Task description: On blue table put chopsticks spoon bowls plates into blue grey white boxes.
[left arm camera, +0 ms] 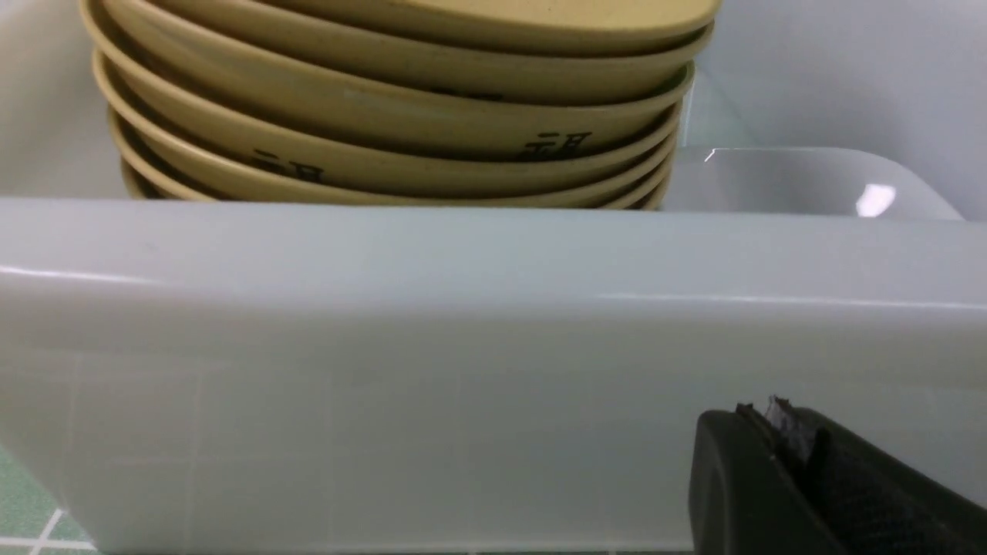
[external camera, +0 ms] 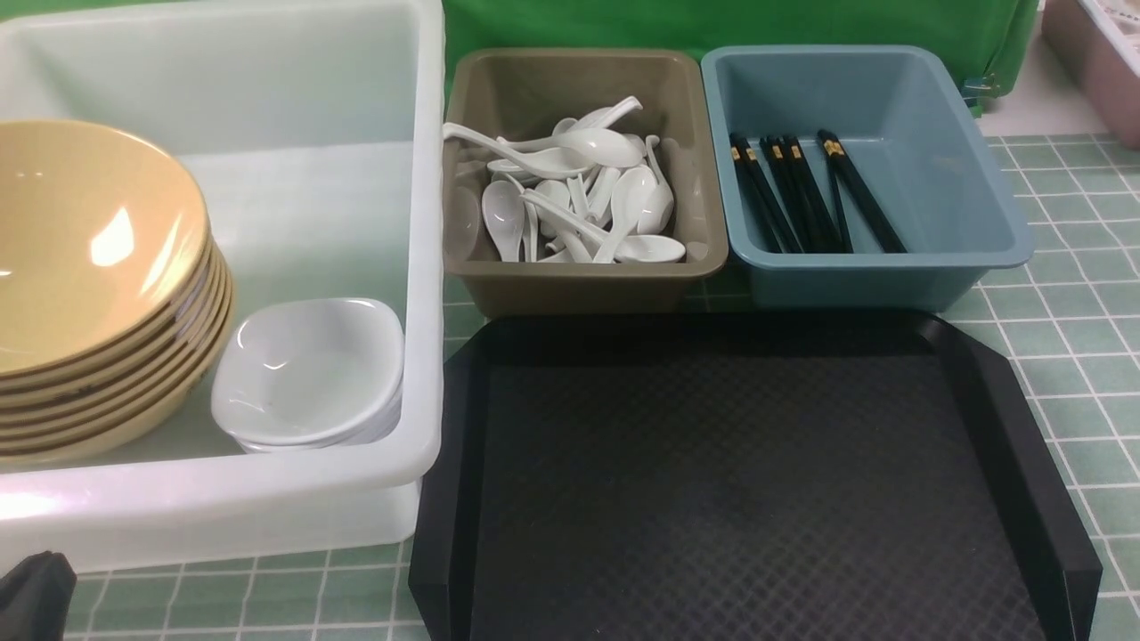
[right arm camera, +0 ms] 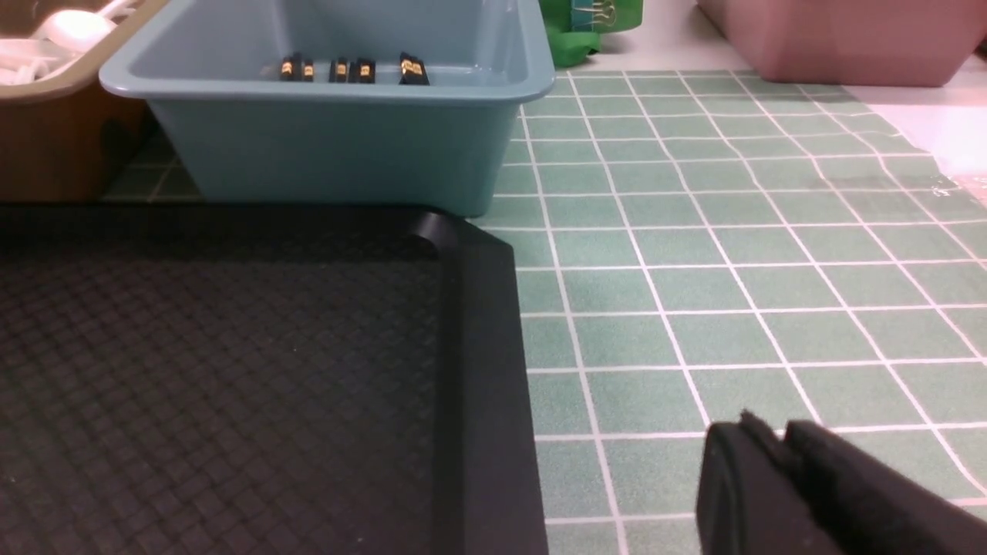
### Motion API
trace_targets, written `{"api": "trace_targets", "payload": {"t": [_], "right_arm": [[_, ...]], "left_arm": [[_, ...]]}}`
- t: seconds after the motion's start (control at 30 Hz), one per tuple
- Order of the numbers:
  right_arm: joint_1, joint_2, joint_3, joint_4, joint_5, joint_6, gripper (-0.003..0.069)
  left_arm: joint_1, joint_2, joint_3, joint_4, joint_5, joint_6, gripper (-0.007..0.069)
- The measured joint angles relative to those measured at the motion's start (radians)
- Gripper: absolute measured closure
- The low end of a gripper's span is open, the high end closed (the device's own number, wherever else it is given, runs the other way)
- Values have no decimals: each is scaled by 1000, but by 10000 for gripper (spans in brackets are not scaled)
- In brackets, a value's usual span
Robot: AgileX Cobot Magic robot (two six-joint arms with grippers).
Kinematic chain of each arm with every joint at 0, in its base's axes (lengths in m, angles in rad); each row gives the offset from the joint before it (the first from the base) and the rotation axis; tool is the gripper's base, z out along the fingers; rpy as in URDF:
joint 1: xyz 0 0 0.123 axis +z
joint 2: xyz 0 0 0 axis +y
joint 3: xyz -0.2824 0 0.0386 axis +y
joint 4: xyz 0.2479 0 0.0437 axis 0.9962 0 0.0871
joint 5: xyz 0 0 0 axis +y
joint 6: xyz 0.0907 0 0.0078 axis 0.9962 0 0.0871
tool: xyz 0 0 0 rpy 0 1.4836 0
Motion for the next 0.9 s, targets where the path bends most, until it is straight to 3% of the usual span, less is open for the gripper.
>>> {"api": "trace_targets", "payload": {"t": [0.9], "right_arm": [[-1,0,0,0,0,1,525]], "left_arm": [[0,0,0,1,0,3,623]]}}
